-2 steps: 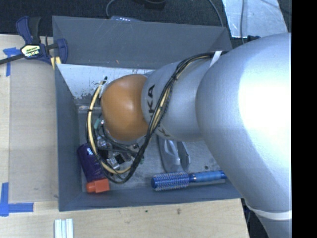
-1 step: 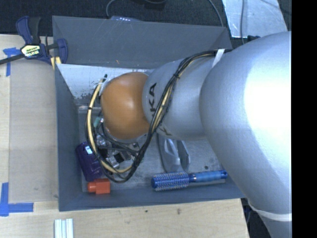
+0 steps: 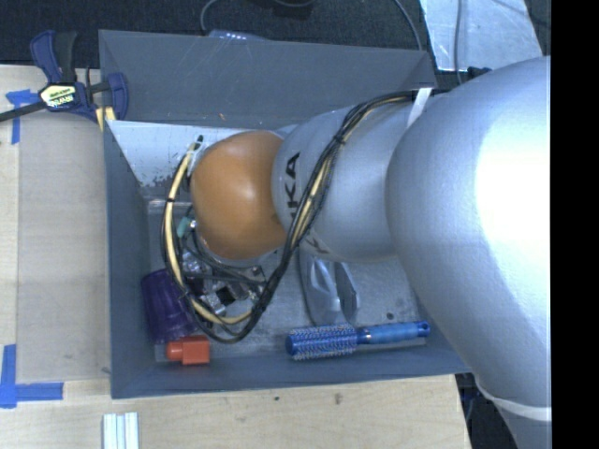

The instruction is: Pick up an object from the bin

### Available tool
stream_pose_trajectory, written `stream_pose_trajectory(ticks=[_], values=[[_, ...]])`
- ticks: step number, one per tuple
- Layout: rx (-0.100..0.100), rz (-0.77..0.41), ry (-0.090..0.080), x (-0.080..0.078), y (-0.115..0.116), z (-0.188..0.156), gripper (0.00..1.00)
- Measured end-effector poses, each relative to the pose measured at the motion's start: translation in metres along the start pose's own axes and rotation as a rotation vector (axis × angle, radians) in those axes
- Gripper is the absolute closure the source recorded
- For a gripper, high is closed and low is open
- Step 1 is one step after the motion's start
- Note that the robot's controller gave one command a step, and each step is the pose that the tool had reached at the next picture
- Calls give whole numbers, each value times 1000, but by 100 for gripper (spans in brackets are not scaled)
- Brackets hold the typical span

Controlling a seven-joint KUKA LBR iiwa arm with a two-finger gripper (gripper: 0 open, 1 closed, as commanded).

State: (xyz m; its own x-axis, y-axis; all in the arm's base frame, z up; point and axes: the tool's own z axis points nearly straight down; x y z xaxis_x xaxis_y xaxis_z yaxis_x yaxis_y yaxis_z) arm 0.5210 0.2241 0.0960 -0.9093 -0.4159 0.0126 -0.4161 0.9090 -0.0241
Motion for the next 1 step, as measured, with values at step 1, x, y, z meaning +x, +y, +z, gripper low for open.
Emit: stream_pose_trajectory(ticks=[1], values=[[-2, -1, -3, 0, 1, -17, 100]])
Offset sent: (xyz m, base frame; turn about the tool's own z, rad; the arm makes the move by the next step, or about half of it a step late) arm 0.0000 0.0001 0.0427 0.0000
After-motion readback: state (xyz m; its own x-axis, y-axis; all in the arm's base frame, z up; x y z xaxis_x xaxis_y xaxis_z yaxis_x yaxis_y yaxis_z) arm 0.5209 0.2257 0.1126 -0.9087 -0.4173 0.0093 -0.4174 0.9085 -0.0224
